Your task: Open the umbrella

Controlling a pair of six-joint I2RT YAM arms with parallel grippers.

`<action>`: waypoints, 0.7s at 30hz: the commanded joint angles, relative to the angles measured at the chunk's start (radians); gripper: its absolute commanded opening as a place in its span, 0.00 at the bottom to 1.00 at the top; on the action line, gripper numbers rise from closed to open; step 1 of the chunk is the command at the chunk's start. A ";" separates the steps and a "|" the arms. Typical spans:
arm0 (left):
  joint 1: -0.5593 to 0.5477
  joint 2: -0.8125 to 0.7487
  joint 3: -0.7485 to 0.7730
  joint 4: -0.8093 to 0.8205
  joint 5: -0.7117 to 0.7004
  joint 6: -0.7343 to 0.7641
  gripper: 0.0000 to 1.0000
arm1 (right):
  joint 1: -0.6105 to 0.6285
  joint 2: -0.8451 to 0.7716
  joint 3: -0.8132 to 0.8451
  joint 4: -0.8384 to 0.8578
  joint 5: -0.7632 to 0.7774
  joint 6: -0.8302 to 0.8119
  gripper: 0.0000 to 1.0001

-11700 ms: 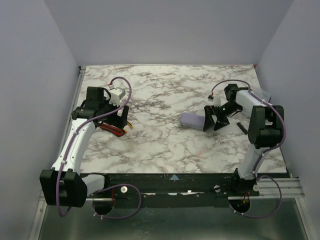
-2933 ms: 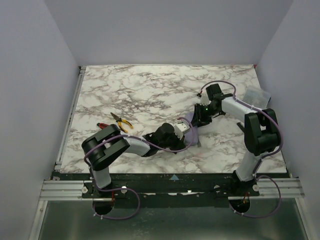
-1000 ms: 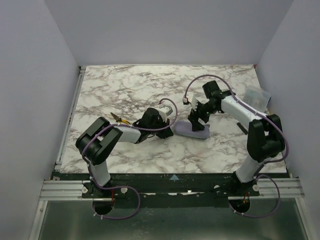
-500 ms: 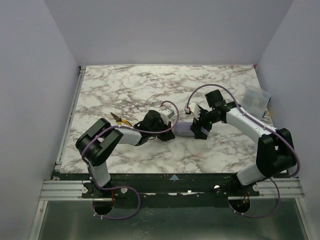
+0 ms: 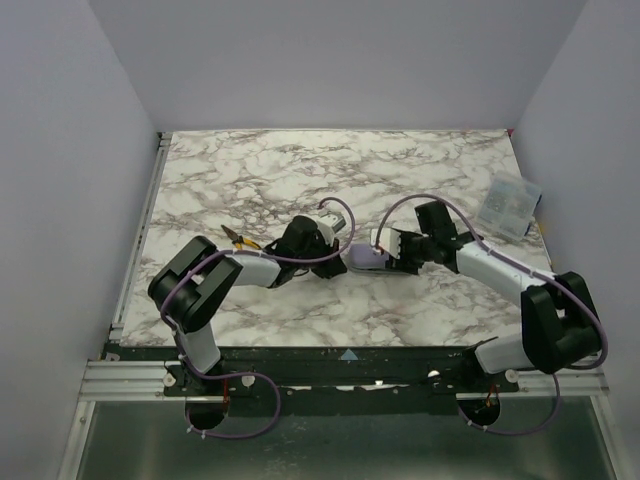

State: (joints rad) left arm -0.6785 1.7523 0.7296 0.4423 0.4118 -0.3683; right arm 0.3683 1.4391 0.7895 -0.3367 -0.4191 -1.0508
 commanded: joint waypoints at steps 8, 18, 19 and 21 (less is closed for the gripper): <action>0.050 0.005 0.082 -0.103 -0.032 0.133 0.00 | 0.009 -0.138 -0.213 -0.052 -0.087 -0.429 0.50; 0.031 -0.012 0.046 -0.081 0.002 0.259 0.00 | 0.009 -0.075 -0.182 0.053 -0.189 -0.613 0.69; 0.025 -0.022 0.033 -0.077 0.006 0.261 0.00 | 0.008 -0.061 -0.149 0.053 -0.177 -0.571 0.81; 0.009 -0.041 0.001 -0.058 0.011 0.256 0.00 | 0.004 -0.066 -0.097 0.051 -0.154 -0.473 0.92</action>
State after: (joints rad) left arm -0.6495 1.7523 0.7879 0.3500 0.4179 -0.1577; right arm 0.3714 1.3464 0.6182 -0.2489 -0.5480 -1.6260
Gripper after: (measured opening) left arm 0.008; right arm 0.850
